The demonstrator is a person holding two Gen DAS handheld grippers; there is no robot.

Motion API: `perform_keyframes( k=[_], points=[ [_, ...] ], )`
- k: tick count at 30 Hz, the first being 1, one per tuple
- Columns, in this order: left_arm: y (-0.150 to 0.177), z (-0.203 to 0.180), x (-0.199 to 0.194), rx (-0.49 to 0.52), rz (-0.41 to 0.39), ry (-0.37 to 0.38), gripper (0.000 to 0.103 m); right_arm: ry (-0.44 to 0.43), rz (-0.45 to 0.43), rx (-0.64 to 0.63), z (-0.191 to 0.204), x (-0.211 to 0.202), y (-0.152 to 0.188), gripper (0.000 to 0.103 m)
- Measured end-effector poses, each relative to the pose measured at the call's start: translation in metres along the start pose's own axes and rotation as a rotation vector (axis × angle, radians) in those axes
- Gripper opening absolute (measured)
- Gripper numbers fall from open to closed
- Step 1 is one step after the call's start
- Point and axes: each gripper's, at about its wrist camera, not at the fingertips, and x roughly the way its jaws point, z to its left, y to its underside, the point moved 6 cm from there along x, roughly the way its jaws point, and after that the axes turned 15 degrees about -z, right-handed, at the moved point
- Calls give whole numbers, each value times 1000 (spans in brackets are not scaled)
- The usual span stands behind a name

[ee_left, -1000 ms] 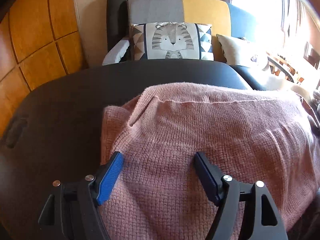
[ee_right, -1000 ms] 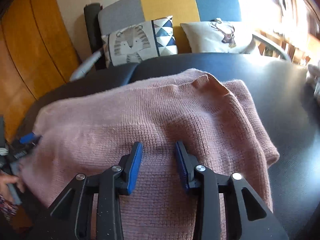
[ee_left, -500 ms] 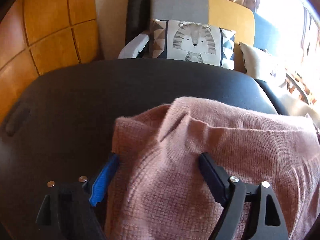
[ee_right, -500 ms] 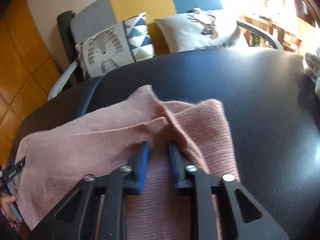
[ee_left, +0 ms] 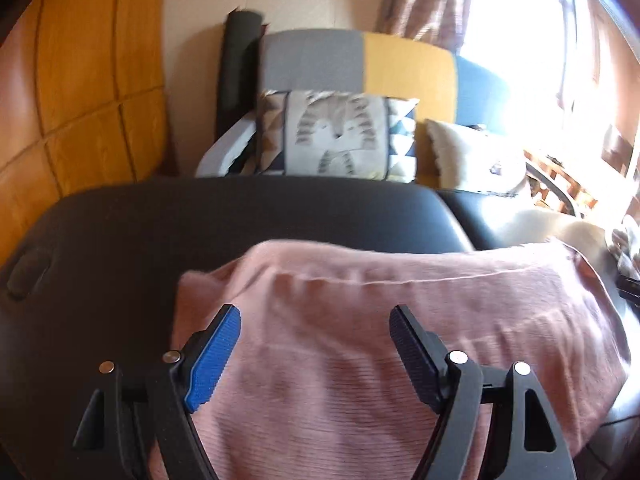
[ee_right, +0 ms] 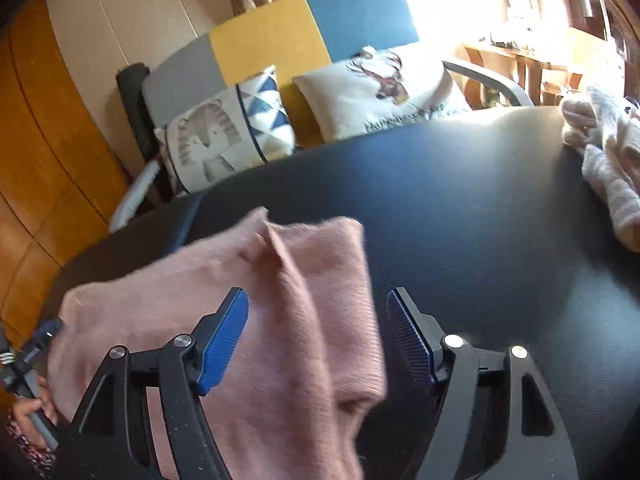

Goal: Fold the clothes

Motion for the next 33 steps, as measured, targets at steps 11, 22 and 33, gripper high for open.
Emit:
perform_keyframes(
  k=[11,22,33],
  points=[
    [16,-62,17,145,59,72,78,-49,104,80,-19,18,28,75],
    [39,-48,28,-42,120,145,89,-111,94,160,-5,29,33,30],
    [23,-80,-10,-27,49,119,83,-90,62,330,-29,0,25,20]
  ],
)
